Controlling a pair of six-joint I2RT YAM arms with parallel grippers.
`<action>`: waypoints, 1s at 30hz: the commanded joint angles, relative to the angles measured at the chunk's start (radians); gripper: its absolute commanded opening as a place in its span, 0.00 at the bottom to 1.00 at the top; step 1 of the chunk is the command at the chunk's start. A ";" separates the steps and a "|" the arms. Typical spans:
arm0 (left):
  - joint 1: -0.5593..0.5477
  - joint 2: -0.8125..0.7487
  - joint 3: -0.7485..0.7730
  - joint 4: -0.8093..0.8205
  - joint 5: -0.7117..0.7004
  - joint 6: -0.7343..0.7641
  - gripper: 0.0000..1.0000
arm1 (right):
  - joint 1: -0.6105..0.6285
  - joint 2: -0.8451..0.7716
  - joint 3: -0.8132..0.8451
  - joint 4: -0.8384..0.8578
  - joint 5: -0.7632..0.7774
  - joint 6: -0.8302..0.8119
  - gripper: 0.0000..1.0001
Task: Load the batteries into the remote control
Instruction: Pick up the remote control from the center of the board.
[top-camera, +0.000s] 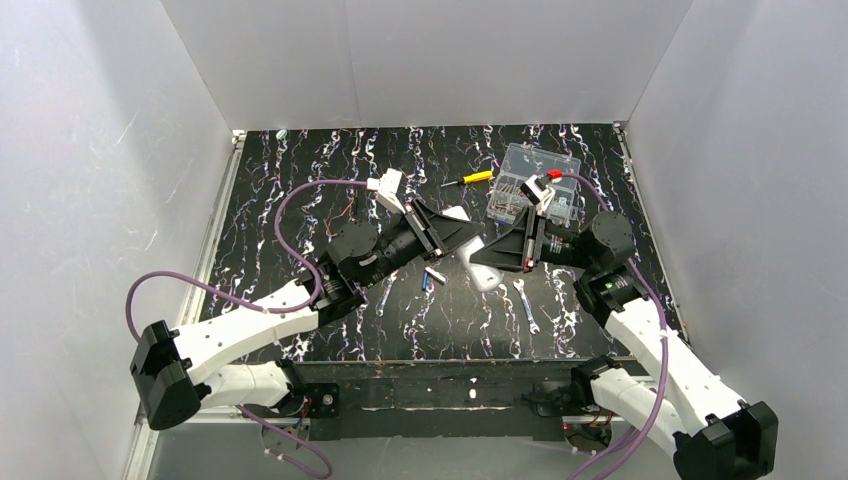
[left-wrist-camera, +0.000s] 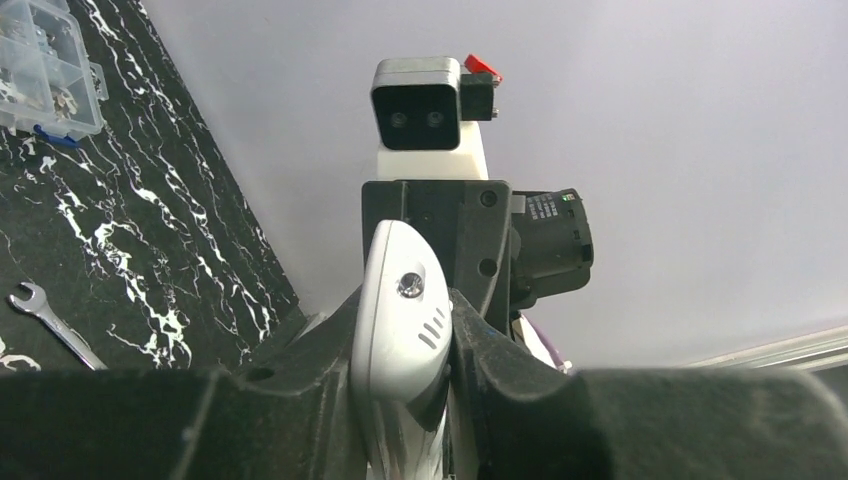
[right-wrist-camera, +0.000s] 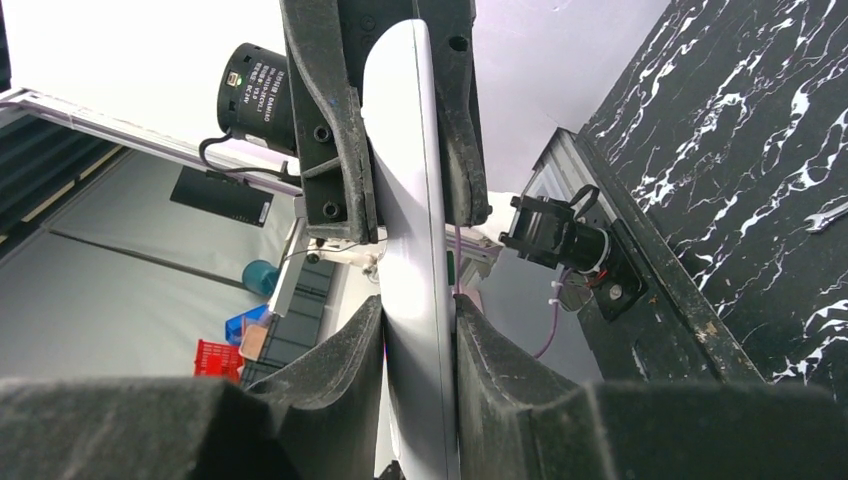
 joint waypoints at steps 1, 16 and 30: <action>0.004 -0.043 0.020 0.085 -0.014 0.027 0.12 | 0.006 -0.013 0.006 -0.007 -0.010 -0.024 0.01; 0.007 -0.163 -0.093 0.010 -0.038 0.043 0.00 | 0.005 -0.082 0.170 -0.473 0.084 -0.506 0.64; 0.007 -0.248 -0.089 -0.284 -0.256 0.029 0.00 | 0.166 -0.092 0.296 -0.767 0.483 -0.894 0.69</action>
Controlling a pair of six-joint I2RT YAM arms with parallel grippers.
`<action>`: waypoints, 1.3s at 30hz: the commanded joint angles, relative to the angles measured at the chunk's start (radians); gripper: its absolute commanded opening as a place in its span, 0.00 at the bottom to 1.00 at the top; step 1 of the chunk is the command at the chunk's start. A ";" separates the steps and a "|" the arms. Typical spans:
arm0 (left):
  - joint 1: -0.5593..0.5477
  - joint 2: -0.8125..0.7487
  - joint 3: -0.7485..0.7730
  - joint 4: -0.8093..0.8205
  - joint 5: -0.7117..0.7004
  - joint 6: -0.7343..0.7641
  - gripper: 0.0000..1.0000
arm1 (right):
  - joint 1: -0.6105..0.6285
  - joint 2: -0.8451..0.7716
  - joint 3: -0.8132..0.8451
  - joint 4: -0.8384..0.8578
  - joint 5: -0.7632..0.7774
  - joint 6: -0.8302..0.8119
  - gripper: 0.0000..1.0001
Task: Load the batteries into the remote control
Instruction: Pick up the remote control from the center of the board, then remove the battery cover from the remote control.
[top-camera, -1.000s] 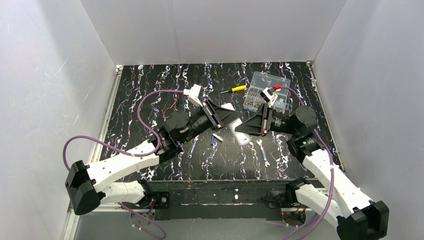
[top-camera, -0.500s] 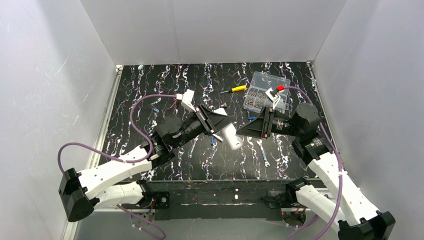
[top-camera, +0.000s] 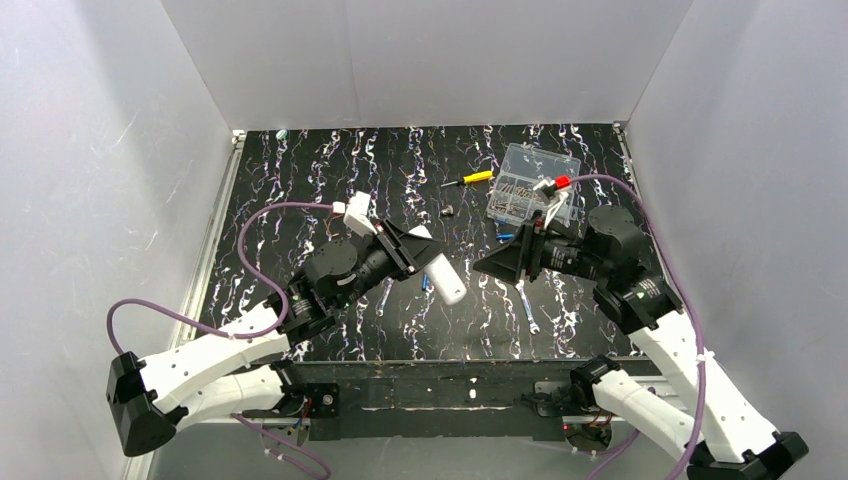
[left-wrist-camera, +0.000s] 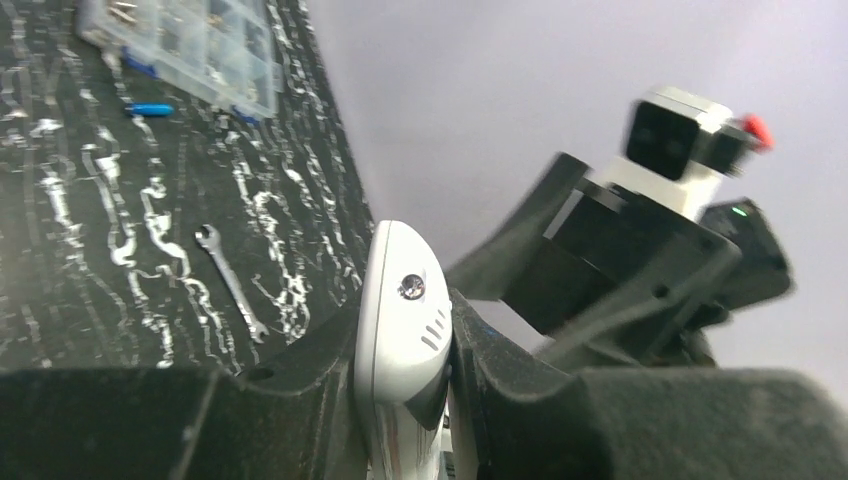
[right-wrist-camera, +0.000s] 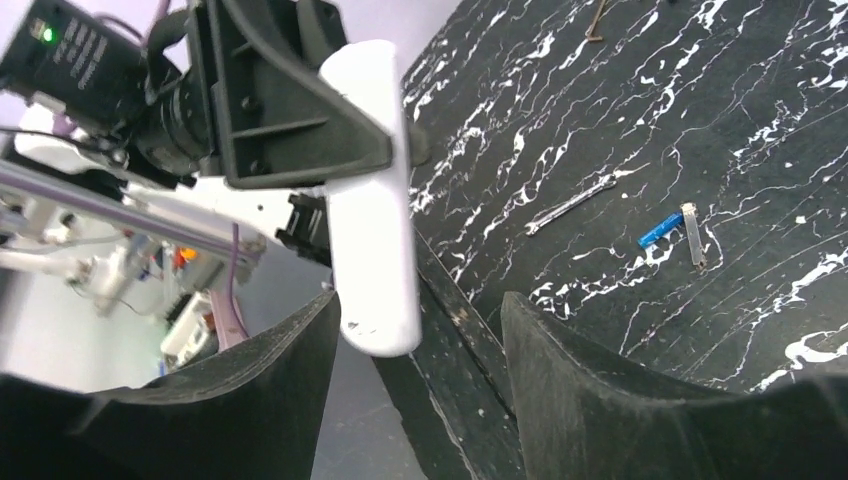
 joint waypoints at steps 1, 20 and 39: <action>0.005 -0.031 0.046 -0.070 -0.137 -0.004 0.00 | 0.156 0.016 0.100 -0.089 0.240 -0.186 0.69; 0.005 -0.003 0.046 -0.073 -0.190 -0.065 0.00 | 0.593 0.189 0.129 -0.067 0.870 -0.334 0.78; 0.005 -0.001 0.039 -0.052 -0.177 -0.085 0.00 | 0.594 0.218 0.103 -0.057 0.718 -0.314 0.87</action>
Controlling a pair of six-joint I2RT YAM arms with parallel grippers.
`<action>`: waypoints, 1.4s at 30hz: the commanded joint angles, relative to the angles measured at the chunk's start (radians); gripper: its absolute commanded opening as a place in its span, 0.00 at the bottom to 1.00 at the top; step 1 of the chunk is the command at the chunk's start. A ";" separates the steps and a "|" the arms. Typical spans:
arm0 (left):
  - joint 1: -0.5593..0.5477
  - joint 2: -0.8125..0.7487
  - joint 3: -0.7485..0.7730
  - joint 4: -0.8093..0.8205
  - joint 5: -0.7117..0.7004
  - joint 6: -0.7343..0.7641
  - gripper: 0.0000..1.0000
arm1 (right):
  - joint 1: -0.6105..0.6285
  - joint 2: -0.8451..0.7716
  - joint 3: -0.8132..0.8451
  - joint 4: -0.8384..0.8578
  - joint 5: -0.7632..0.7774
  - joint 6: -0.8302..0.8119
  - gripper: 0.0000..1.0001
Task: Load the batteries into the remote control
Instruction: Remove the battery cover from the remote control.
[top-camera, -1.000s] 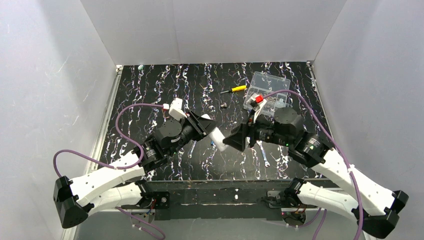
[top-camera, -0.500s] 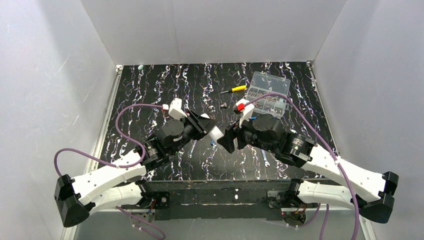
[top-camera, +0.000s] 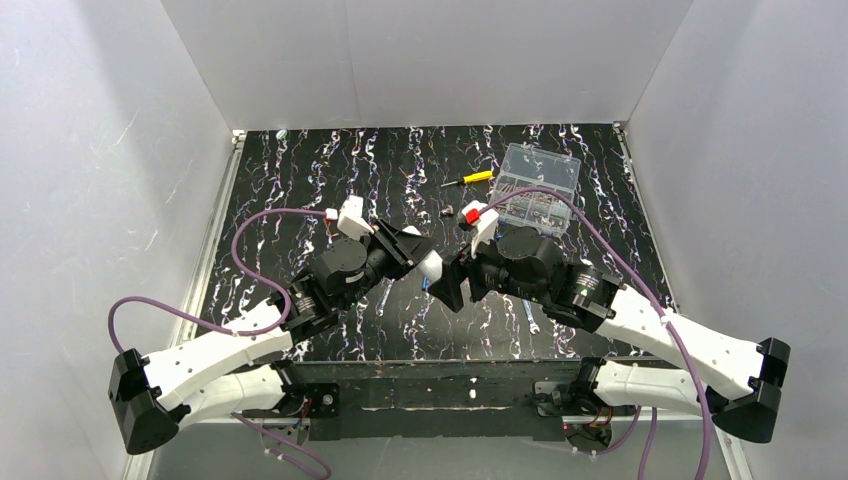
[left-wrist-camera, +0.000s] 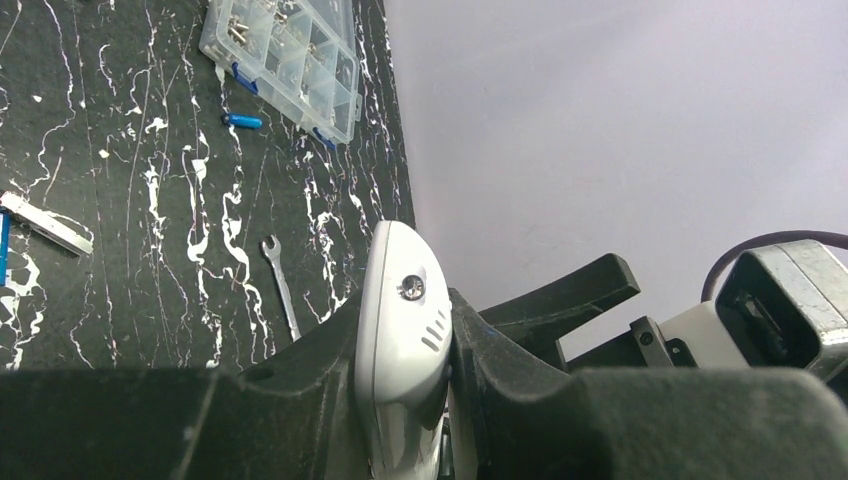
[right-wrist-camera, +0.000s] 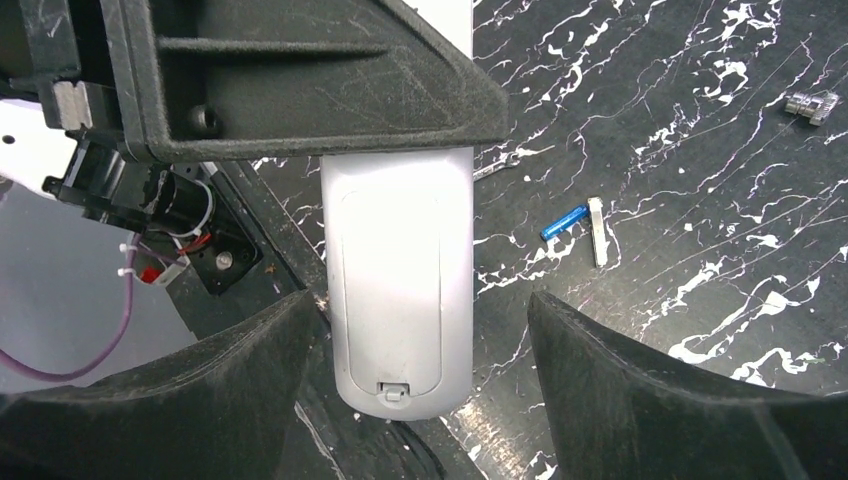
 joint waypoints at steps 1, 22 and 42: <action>0.000 -0.019 0.032 0.079 -0.010 -0.009 0.00 | 0.003 -0.012 0.004 0.012 -0.005 -0.022 0.86; 0.001 -0.066 -0.013 0.070 0.065 -0.071 0.00 | -0.064 -0.057 0.020 -0.130 -0.048 -0.133 0.83; 0.009 -0.156 -0.099 -0.023 0.068 -0.034 0.00 | -0.083 -0.229 -0.010 -0.118 -0.438 -0.375 0.83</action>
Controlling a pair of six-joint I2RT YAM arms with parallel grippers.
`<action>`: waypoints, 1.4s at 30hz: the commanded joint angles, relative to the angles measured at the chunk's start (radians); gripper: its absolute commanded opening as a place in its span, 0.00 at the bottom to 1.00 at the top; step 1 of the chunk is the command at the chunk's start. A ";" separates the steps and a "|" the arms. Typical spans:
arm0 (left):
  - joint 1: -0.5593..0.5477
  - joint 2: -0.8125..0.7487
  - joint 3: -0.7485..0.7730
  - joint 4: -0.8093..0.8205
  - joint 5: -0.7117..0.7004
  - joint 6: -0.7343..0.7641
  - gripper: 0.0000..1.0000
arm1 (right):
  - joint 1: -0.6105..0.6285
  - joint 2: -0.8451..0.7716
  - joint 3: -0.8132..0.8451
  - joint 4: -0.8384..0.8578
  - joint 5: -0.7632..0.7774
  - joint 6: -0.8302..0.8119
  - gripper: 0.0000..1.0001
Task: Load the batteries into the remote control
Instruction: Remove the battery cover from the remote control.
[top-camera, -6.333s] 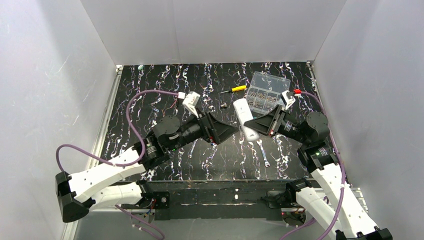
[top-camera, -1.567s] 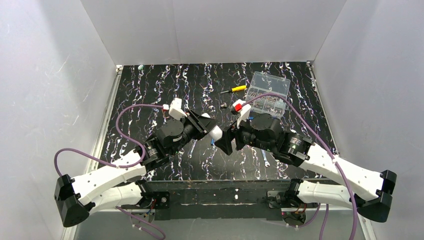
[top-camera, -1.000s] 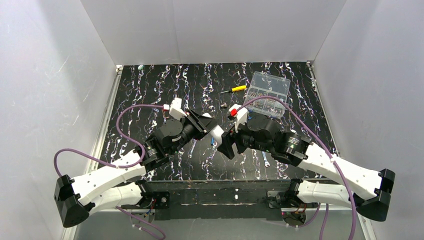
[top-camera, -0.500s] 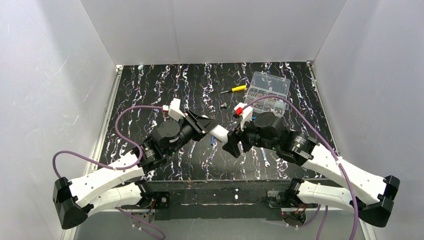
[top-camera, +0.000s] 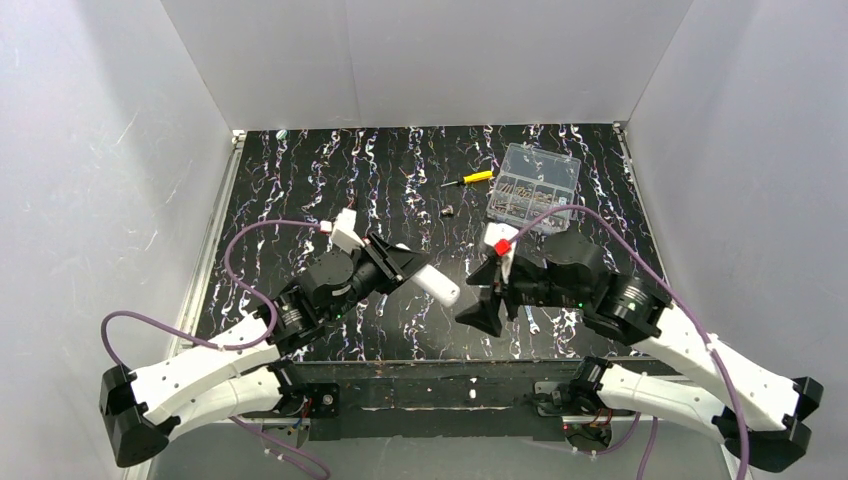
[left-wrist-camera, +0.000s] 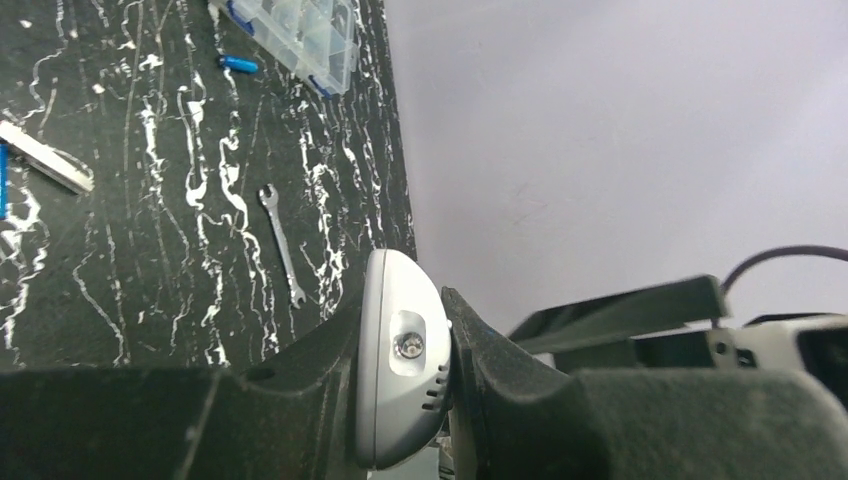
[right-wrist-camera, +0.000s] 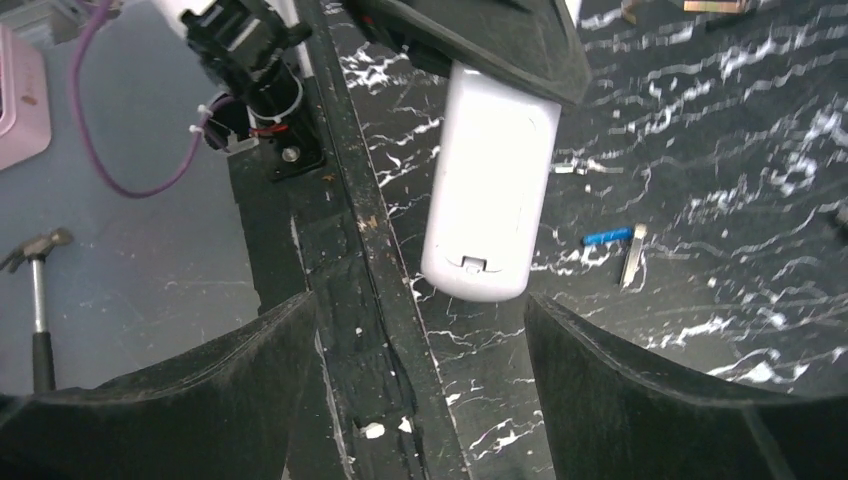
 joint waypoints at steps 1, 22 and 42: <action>0.010 -0.059 -0.034 0.007 0.001 0.013 0.00 | 0.000 -0.086 -0.006 0.026 -0.109 -0.155 0.83; 0.052 0.087 -0.009 0.156 0.480 -0.120 0.00 | 0.000 -0.167 -0.048 -0.009 -0.300 -0.543 0.54; 0.052 0.117 -0.012 0.255 0.537 -0.142 0.00 | 0.000 -0.109 -0.042 -0.077 -0.374 -0.649 0.50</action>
